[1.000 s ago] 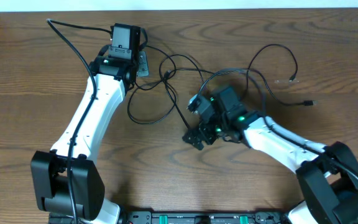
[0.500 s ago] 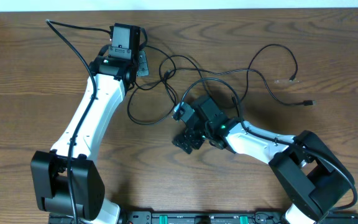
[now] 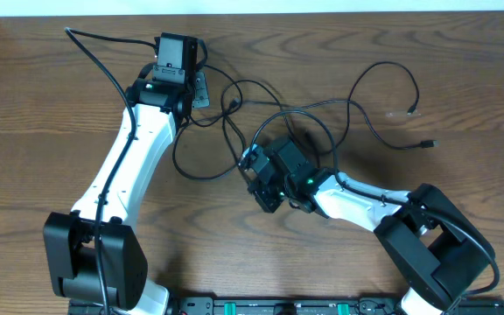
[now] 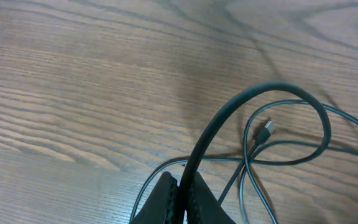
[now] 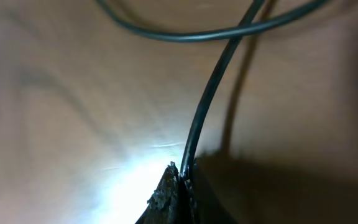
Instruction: Untangle cables
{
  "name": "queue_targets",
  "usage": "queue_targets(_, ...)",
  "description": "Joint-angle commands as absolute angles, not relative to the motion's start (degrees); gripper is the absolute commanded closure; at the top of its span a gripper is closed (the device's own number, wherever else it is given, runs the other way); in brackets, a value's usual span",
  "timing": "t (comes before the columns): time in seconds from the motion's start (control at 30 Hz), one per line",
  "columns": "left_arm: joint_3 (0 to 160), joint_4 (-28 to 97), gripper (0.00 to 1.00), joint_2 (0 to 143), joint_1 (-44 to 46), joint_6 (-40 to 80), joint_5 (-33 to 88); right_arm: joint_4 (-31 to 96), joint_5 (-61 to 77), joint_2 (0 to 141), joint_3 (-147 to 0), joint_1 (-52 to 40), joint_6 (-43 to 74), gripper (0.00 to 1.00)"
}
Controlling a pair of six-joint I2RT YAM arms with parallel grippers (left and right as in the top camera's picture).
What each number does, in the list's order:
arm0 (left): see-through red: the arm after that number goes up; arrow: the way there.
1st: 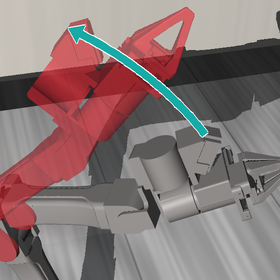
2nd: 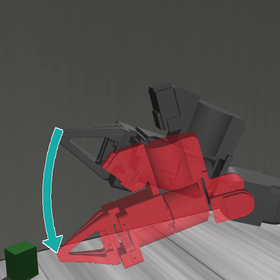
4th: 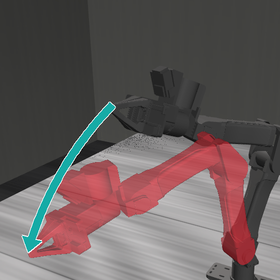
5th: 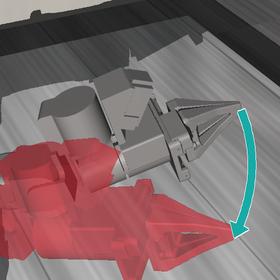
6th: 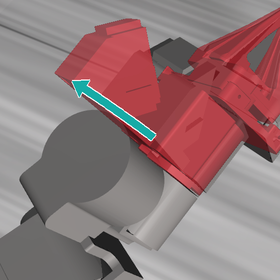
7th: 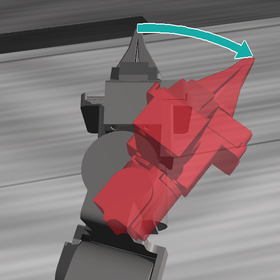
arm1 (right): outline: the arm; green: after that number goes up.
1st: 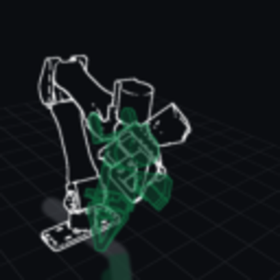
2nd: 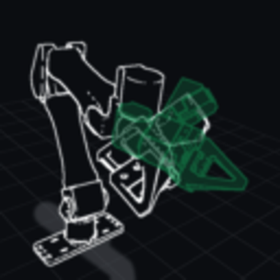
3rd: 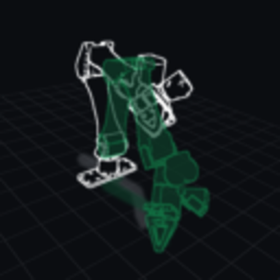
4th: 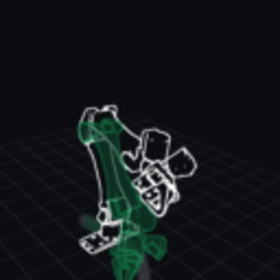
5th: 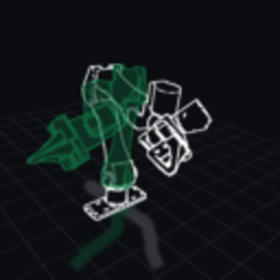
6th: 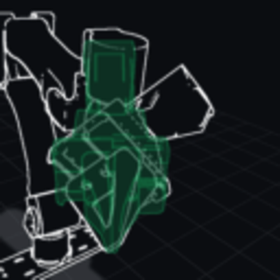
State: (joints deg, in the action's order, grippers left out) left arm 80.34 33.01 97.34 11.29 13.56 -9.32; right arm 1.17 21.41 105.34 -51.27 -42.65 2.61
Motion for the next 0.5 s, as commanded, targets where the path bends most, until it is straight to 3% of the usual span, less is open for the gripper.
queue_targets(0.0, 80.84, 32.67, 0.92, 98.08, 11.00, 14.26, -9.61, 2.17, 37.04, 100.57, -51.29, -42.61, 5.34, 0.99)
queue_targets(0.2, 80.84, 31.09, 0.93, 98.08, 10.98, 14.24, -11.70, 4.12, 48.49, 86.59, -51.29, -42.22, 5.41, 0.99)
queue_targets(0.47, 80.84, 30.59, 0.92, 98.10, 10.20, 14.26, -17.50, 4.21, 39.55, 59.29, -51.29, -33.54, 5.85, 0.99)
